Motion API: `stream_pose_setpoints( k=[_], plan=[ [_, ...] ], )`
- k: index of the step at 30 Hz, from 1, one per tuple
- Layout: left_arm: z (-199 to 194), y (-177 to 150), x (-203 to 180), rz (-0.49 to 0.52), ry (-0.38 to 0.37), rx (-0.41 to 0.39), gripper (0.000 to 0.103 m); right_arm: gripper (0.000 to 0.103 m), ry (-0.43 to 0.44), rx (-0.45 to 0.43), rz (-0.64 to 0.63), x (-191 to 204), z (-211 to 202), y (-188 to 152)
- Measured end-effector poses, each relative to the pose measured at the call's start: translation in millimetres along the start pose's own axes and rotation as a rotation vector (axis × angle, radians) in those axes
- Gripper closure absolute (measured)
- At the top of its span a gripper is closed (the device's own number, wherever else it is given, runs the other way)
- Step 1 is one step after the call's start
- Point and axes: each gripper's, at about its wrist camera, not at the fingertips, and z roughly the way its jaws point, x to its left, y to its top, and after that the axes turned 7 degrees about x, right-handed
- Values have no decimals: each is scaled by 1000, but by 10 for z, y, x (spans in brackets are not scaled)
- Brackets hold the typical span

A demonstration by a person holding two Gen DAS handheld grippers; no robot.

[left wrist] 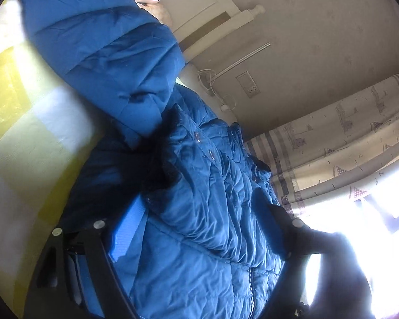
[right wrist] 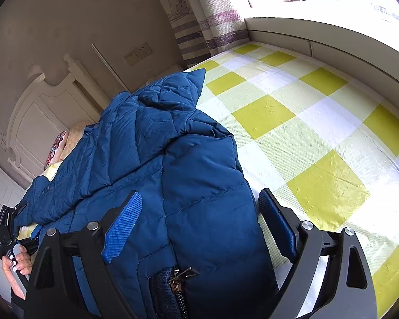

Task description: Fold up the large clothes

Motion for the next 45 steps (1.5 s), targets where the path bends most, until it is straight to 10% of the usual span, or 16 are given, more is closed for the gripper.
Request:
stream_pose_setpoints(
  k=[3, 5, 14, 25, 32, 37, 45],
  plan=[
    [129, -68, -58, 73, 111, -5, 72, 17, -5, -17, 30, -58, -38, -3],
    [145, -152, -24, 125, 133, -30, 82, 17, -12, -31, 40, -74, -72, -25],
    [-33, -253, -102, 188, 76, -99, 86, 34, -113, -106, -212, 662, -248, 186],
    [-26, -266, -64, 163, 60, -84, 85, 38, -264, 76, -295, 888, 684, 596],
    [-7, -266, -86, 170, 72, -89, 85, 38, -259, -24, -279, 1213, 620, 965],
    [-9, -266, -56, 154, 63, -82, 85, 37, -347, 92, -266, 1252, 1218, 1310],
    [21, -253, -24, 138, 64, -72, 85, 24, -249, 14, -227, 1413, 932, 1019]
  ],
)
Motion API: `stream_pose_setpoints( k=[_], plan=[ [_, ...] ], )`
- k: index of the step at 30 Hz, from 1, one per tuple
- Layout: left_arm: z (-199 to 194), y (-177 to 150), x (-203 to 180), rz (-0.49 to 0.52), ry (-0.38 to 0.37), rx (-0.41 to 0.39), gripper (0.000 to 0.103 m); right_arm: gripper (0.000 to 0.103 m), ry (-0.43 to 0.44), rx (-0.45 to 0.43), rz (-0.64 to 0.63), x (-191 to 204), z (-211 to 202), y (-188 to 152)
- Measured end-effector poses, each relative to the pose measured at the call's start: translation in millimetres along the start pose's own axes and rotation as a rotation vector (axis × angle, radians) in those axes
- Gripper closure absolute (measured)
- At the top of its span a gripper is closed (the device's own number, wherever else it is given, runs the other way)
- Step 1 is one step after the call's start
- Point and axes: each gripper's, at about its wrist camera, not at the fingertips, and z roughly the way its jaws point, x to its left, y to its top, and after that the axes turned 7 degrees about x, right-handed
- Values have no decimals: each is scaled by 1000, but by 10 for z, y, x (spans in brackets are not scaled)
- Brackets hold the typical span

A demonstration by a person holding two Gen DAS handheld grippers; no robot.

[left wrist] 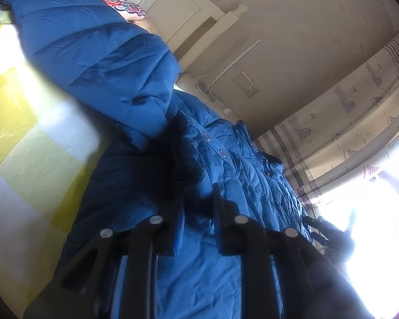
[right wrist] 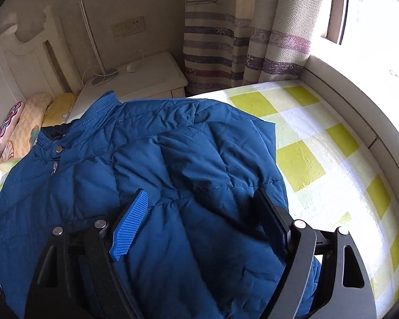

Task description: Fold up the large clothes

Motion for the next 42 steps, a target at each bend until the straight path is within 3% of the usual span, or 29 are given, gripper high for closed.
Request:
stream_pose_setpoints(
  k=[3, 6, 9, 12, 13, 14, 16, 18, 23, 27, 31, 33, 34, 35, 37, 38, 40, 42],
  plan=[
    [-4, -8, -17, 6, 8, -4, 85, 16, 62, 13, -171, 395, -102, -292],
    [-14, -13, -17, 2, 8, -4, 85, 16, -23, 45, -311, 668, -14, -541],
    [-50, -46, -65, 15, 46, 8, 85, 16, 9, 69, -235, 580, -163, -582],
    [-257, -101, -123, 33, 74, -14, 76, 16, 112, 7, -209, 512, -513, -711],
    [-387, -91, -100, 18, 66, -48, 60, 16, 110, -17, -233, 514, -600, -781],
    [-544, -60, -50, -10, 55, -93, 33, 16, 102, -34, -257, 520, -660, -865],
    [-884, 51, 117, -87, 56, -209, 11, 16, 89, -47, -284, 489, -693, -1015],
    [-1176, 263, 360, -152, 81, -283, 10, 16, 86, -53, -279, 426, -664, -1156],
    [-1589, 901, 1270, -385, 205, -329, 10, 16, 121, 22, -190, 247, -445, -1217],
    [-1721, 1323, 1851, -497, 193, -352, 10, 16, 110, 21, -189, 256, -422, -1211],
    [-1711, 1626, 2066, -526, 198, -371, 11, 16, 123, 28, -187, 247, -403, -1206],
    [-1658, 1727, 2117, -542, 223, -381, 19, 16, 135, 29, -180, 229, -403, -1203],
    [-1609, 1767, 2121, -535, 246, -372, 35, 16, 139, 29, -178, 224, -403, -1203],
    [-1553, 1812, 2123, -521, 263, -348, 61, 16, 141, 29, -176, 222, -403, -1203],
    [-1417, 1862, 2073, -506, 279, -305, 85, 16, 149, 26, -172, 217, -410, -1205],
    [-1429, 1840, 1995, -491, 280, -332, 94, 16, 159, 23, -166, 199, -415, -1199],
    [-1479, 1770, 1694, -420, 280, -416, 96, 16, 194, 7, -138, 140, -441, -1195],
    [-1463, 1742, 1264, -324, 280, -441, 97, 16, 231, -6, -97, 60, -459, -1189]
  ],
)
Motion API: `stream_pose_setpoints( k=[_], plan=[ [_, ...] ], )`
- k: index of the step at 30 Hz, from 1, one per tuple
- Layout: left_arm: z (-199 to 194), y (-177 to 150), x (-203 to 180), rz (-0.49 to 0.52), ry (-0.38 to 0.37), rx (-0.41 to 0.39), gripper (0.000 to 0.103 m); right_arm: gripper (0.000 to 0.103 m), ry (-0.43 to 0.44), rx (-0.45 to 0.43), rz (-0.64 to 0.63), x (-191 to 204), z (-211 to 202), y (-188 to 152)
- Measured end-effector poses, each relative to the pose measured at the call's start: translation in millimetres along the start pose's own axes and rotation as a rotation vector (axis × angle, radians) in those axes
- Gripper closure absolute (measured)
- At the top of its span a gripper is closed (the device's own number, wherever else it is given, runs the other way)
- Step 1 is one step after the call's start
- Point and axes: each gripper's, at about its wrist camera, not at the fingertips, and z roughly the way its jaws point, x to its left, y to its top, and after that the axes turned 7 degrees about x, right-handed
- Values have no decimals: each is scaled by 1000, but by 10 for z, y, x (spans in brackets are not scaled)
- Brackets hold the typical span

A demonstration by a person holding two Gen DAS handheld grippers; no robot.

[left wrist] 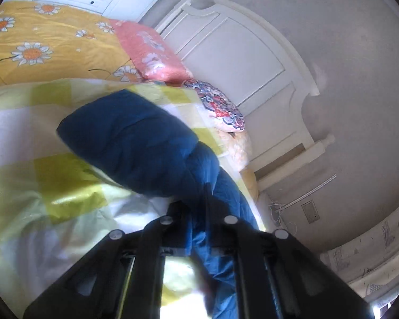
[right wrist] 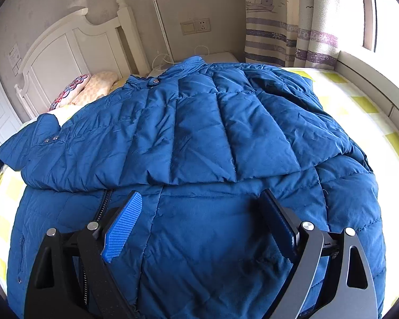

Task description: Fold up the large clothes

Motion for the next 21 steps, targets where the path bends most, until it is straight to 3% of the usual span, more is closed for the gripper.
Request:
stream_pose_setpoints(
  k=[3, 5, 8, 10, 14, 16, 17, 19, 21],
  plan=[
    [-198, -349, -760, 195, -84, -9, 97, 16, 37, -24, 52, -99, -33, 9],
    [-275, -737, -1333, 376, -157, 24, 97, 16, 54, -35, 72, -140, -49, 11],
    [-312, -1594, -2063, 664, -233, 112, 97, 16, 66, -57, 98, -182, -84, 2],
    [-252, -2207, -2329, 791, -283, 198, 97, 16, 74, -95, 128, -235, -146, -19],
    [-50, -3396, -2511, 994, -316, 404, 96, 16, 103, -190, 213, -393, -292, -87],
    [154, -3870, -2479, 1083, -265, 521, 92, 16, 113, -202, 241, -437, -307, -102],
    [233, -4037, -2428, 1119, -225, 540, 88, 16, 118, -199, 246, -455, -309, -96],
    [271, -4163, -2348, 1159, -196, 554, 82, 16, 119, -201, 249, -459, -316, -92],
    [265, -4048, -2338, 1111, -251, 613, 65, 16, 124, -206, 249, -468, -333, -95]
  ],
)
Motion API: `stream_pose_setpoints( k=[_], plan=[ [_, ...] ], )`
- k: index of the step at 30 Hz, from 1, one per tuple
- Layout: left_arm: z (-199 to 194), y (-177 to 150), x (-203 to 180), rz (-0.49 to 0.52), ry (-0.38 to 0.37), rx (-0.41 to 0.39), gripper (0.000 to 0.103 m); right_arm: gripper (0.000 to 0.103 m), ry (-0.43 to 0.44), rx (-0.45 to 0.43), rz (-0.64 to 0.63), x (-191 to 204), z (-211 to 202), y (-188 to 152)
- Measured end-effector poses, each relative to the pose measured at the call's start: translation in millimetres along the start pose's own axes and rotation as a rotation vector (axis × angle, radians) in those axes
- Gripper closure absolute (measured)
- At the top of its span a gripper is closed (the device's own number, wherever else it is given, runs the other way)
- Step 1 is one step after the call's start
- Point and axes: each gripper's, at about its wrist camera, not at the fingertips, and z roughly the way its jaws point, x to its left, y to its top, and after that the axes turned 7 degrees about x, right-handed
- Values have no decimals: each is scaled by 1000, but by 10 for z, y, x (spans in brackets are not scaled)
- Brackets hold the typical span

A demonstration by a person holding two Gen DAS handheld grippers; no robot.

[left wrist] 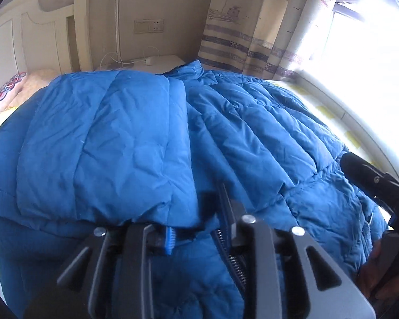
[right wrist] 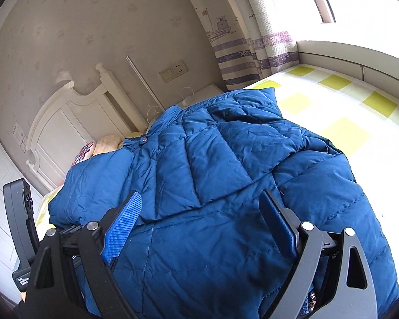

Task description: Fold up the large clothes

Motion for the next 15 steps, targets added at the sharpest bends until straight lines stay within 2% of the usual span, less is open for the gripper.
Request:
stream_pose_setpoints(
  k=[1, 2, 3, 4, 5, 7, 8, 9, 10, 12, 13, 15],
  plan=[
    [-66, 5, 43, -19, -43, 7, 47, 16, 3, -1, 4, -5, -2, 2],
    [-165, -6, 87, -31, -62, 2, 38, 16, 6, -3, 8, -11, -9, 1],
    [-310, -46, 107, -33, -58, -25, 36, 16, 9, -5, 12, -29, -16, -2],
    [-490, -66, 133, -29, -50, -73, 30, 16, 13, -7, 16, -39, -20, -3],
    [-700, -132, 163, -24, -34, -140, 17, 16, 18, -9, 19, -47, -22, -8],
    [-1079, -298, 294, -45, 84, -300, 2, 16, 21, -9, 21, -54, -16, -7],
    [-1183, -371, 391, -70, 164, -338, 2, 16, 21, -6, 19, -49, -13, -7],
    [-1205, -421, 505, -103, 240, -328, 2, 16, 19, -3, 15, -40, -8, -5],
    [-1179, -458, 640, -141, 299, -293, 3, 16, 19, 0, 11, -31, -5, -6],
    [-1059, -533, 914, -222, 385, -196, 12, 16, 17, 5, 0, -9, 8, -2],
    [-1026, -553, 1053, -257, 399, -146, 16, 16, 15, 8, -4, 6, 11, -9],
    [-933, -592, 1268, -328, 355, -86, 19, 16, 9, 9, -6, 15, 11, -14]
  ],
)
